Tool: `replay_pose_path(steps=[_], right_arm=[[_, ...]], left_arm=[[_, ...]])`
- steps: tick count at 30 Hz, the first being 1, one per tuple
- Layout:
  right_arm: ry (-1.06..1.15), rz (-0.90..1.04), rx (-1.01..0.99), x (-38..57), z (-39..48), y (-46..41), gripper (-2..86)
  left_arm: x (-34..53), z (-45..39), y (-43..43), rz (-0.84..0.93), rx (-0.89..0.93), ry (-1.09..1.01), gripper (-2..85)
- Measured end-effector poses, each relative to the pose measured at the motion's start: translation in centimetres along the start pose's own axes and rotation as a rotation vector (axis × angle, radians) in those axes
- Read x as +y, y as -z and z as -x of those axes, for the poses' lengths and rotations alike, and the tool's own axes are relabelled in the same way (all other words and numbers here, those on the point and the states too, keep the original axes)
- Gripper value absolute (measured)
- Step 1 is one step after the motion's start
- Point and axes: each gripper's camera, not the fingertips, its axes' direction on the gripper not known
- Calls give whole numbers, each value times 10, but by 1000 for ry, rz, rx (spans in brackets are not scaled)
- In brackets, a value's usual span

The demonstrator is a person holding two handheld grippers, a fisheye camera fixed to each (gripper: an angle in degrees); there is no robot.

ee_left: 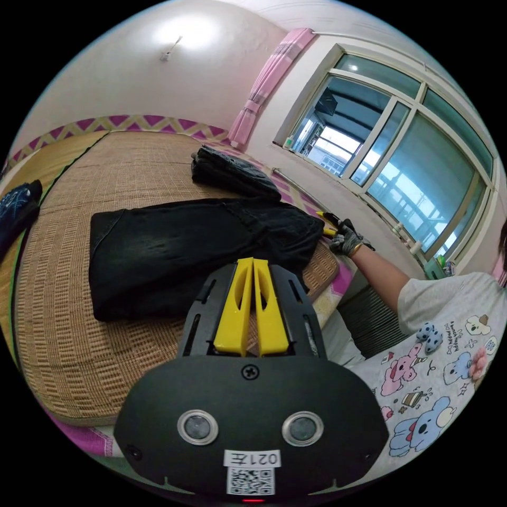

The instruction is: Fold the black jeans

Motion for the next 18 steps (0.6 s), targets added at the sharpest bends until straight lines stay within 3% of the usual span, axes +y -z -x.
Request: replay_pose_path(steps=[9,13,18], right_arm=[[209,438,60,-27,36,-44,136],[213,360,89,-47,45,-54,122],[140,459,64,-42,45,-94,74]], left_arm=[[2,19,37,12,-33,2,-9],[-3,35,48,22,-7,43,-9],[-8,45,69,6,-20,40,-9]])
